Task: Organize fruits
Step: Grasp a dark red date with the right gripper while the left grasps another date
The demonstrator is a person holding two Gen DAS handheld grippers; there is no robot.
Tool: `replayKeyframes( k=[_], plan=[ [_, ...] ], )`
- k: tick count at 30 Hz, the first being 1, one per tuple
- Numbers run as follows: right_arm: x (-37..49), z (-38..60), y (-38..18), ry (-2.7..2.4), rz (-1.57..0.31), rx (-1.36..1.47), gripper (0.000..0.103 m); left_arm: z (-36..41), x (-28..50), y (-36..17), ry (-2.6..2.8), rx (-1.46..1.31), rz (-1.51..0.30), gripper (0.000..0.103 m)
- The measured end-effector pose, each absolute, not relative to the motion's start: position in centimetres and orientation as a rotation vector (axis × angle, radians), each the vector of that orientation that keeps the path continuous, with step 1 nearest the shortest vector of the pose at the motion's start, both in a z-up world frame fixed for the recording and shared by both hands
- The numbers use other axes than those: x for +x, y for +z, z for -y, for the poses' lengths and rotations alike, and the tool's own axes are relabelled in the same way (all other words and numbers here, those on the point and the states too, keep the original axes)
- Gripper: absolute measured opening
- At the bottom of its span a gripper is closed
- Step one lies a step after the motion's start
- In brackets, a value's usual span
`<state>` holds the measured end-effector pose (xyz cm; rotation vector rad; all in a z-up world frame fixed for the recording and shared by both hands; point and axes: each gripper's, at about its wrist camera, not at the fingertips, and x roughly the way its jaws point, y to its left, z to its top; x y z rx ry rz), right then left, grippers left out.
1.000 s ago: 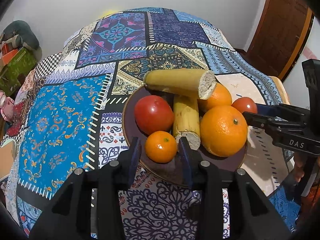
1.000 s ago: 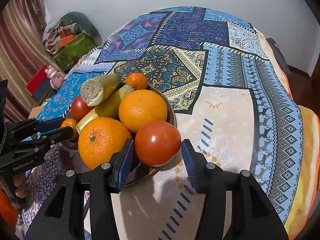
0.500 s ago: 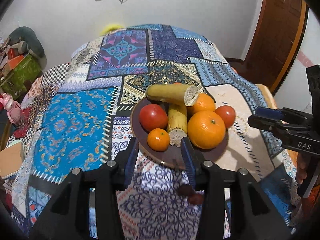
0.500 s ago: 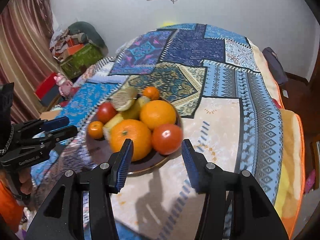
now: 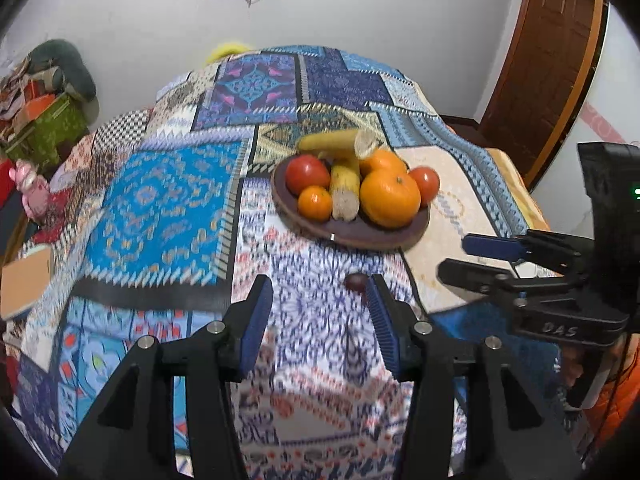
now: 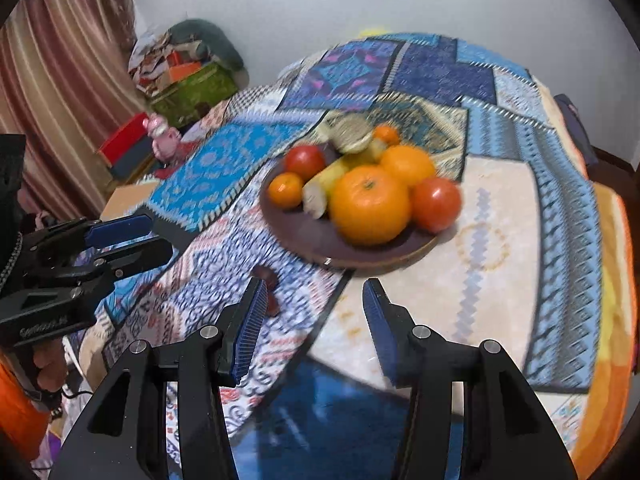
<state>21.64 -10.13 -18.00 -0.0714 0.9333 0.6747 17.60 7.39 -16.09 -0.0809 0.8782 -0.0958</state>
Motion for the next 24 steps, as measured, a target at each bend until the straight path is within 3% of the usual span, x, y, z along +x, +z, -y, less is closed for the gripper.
replayKeyframes(
  k=[7, 15, 24],
  plan=[
    [21.6, 7.0, -20.3, 0.688, -0.99, -0.125, 0.044, -8.5, 16.2, -18.5, -0.107, -0.14, -0.929, 0.049],
    [22.0, 5.3, -21.6, 0.703, -1.031, -0.136, 0.025, -8.8, 16.6, -19.5, -0.123, -0.147, -0.949, 0.049],
    [21.7, 7.1, -21.1, 0.725, -1.011, -0.086, 0.016, -6.9, 19.7, -20.2, -0.165, -0.118, -0.977, 0.047]
  ],
)
